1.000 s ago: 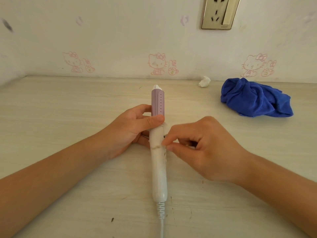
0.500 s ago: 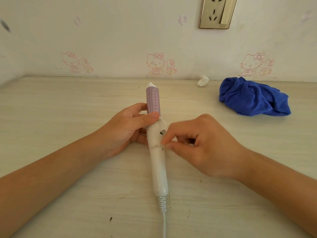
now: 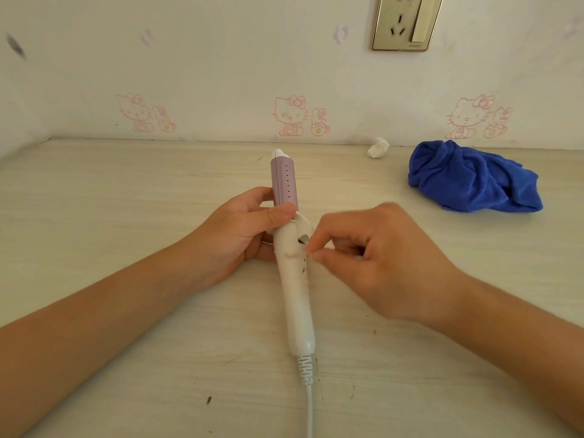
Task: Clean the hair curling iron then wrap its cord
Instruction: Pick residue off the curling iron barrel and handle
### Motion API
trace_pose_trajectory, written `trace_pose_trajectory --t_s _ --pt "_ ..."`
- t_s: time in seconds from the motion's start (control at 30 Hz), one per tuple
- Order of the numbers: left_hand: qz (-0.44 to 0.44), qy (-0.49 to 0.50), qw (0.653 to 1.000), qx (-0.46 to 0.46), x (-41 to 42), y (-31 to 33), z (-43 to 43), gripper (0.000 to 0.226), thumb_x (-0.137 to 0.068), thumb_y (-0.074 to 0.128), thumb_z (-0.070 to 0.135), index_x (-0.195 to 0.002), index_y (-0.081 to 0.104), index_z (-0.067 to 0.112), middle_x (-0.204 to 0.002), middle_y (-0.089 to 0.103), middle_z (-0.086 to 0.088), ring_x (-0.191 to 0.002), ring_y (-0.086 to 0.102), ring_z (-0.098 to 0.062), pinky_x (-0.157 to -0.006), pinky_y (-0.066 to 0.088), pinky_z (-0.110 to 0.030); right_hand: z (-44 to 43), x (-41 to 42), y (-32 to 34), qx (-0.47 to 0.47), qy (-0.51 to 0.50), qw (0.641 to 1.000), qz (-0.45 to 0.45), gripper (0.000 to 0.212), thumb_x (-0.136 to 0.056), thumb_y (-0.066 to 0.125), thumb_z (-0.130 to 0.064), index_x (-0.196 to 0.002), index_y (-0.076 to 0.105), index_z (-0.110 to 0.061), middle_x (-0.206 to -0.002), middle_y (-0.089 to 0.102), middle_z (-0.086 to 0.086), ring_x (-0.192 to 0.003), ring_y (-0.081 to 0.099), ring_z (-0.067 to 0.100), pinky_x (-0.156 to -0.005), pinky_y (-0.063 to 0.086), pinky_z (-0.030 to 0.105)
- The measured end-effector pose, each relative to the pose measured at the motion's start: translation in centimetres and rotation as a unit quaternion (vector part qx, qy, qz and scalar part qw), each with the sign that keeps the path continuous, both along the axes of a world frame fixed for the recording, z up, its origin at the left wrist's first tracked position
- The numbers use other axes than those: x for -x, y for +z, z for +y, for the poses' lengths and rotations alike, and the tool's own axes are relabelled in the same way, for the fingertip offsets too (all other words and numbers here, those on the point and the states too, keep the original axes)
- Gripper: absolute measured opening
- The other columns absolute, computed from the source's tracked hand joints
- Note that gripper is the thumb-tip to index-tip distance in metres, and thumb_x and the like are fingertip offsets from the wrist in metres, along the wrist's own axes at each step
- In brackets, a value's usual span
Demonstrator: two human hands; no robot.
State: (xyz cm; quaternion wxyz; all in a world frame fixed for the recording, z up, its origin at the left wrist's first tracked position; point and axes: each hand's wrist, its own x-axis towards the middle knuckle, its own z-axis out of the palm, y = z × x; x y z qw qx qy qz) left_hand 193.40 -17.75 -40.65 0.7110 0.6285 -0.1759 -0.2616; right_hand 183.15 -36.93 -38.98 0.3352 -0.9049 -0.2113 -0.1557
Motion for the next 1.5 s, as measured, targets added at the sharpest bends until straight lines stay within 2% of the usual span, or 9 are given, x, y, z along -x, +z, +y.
trace_pose_trajectory --t_s 0.13,0.27,0.37,0.63,0.77,0.87,1.0,1.37,1.5 --pt "0.014 -0.009 0.999 0.027 0.2 0.1 0.2 0.038 -0.088 0.064 0.021 -0.122 0.056 0.004 -0.089 0.074 -0.015 -0.068 0.074 -0.025 -0.058 0.060 -0.032 -0.2 0.5 0.1 -0.006 0.064 0.997 0.036 0.010 -0.089 0.073 -0.010 -0.084 0.077 -0.017 -0.047 0.034 -0.013 -0.044 0.036 0.009 -0.053 0.029 0.010" --pt "0.008 -0.004 1.000 0.029 0.1 0.1 0.3 0.038 -0.091 0.069 0.019 -0.124 0.056 0.005 -0.085 0.074 -0.010 -0.068 0.074 -0.023 -0.058 0.060 -0.031 -0.3 0.0 0.1 -0.026 0.045 0.998 0.038 0.009 -0.089 0.073 -0.009 -0.083 0.076 -0.015 -0.048 0.035 -0.010 -0.046 0.036 0.010 -0.055 0.031 0.011" --pt "0.010 -0.008 0.999 0.045 0.2 0.1 0.3 0.038 -0.091 0.066 0.019 -0.124 0.054 0.005 -0.083 0.075 -0.011 -0.066 0.075 -0.024 -0.057 0.059 -0.030 -0.4 0.5 0.1 -0.027 0.101 0.992 0.076 0.010 -0.090 0.075 -0.006 -0.085 0.077 -0.014 -0.049 0.036 -0.011 -0.045 0.034 0.009 -0.053 0.032 0.013" --pt "-0.006 -0.002 0.999 0.047 0.1 0.0 0.5 0.034 -0.092 0.066 0.024 -0.121 0.056 0.007 -0.097 0.069 -0.021 -0.073 0.075 -0.030 -0.061 0.060 -0.034 -0.2 0.7 0.1 -0.036 0.131 0.984 0.115 0.015 -0.089 0.075 -0.004 -0.083 0.076 -0.017 -0.049 0.037 -0.010 -0.045 0.035 0.007 -0.055 0.031 0.007" --pt "-0.009 -0.002 0.999 0.052 0.1 0.1 0.5 0.032 -0.094 0.064 0.022 -0.120 0.055 0.006 -0.090 0.073 -0.013 -0.072 0.074 -0.026 -0.060 0.059 -0.031 -0.5 0.5 0.2 -0.037 0.075 0.992 0.093 0.016 -0.091 0.073 -0.005 -0.081 0.073 -0.018 -0.047 0.038 -0.006 -0.044 0.034 0.009 -0.054 0.033 0.009" --pt "-0.016 0.013 0.999 0.049 0.1 -0.1 0.6 0.031 -0.092 0.060 0.024 -0.118 0.056 0.008 -0.090 0.072 -0.014 -0.075 0.074 -0.033 -0.064 0.060 -0.036 0.2 1.1 0.3 -0.010 0.142 0.980 0.138 0.013 -0.089 0.072 -0.005 -0.083 0.074 -0.017 -0.049 0.036 -0.007 -0.046 0.034 0.008 -0.053 0.031 0.010" --pt "-0.021 0.017 0.998 0.050 0.1 0.0 0.6 0.031 -0.091 0.060 0.023 -0.117 0.056 0.007 -0.088 0.073 -0.013 -0.070 0.073 -0.029 -0.061 0.059 -0.033 -0.1 0.8 0.3 -0.026 0.115 0.984 0.130 0.014 -0.089 0.073 -0.003 -0.083 0.073 -0.015 -0.049 0.035 -0.010 -0.046 0.034 0.009 -0.054 0.031 0.009" --pt "-0.020 -0.021 0.999 0.044 -0.2 0.0 0.9 0.034 -0.093 0.058 0.025 -0.123 0.052 0.011 -0.094 0.073 -0.010 -0.082 0.072 -0.030 -0.074 0.054 -0.040 0.0 0.9 0.3 -0.041 0.142 0.975 0.164 0.015 -0.090 0.074 -0.002 -0.083 0.075 -0.015 -0.048 0.037 -0.006 -0.045 0.034 0.008 -0.054 0.033 0.011" --pt "-0.003 -0.005 0.999 0.052 -0.6 -0.1 0.9 0.037 -0.093 0.058 0.023 -0.128 0.057 0.014 -0.104 0.060 -0.014 -0.099 0.054 -0.037 -0.083 0.049 -0.042 -0.4 0.7 0.2 -0.057 0.103 0.983 0.138 0.015 -0.091 0.073 -0.003 -0.083 0.074 -0.015 -0.048 0.036 -0.008 -0.044 0.033 0.008 -0.053 0.034 0.011"
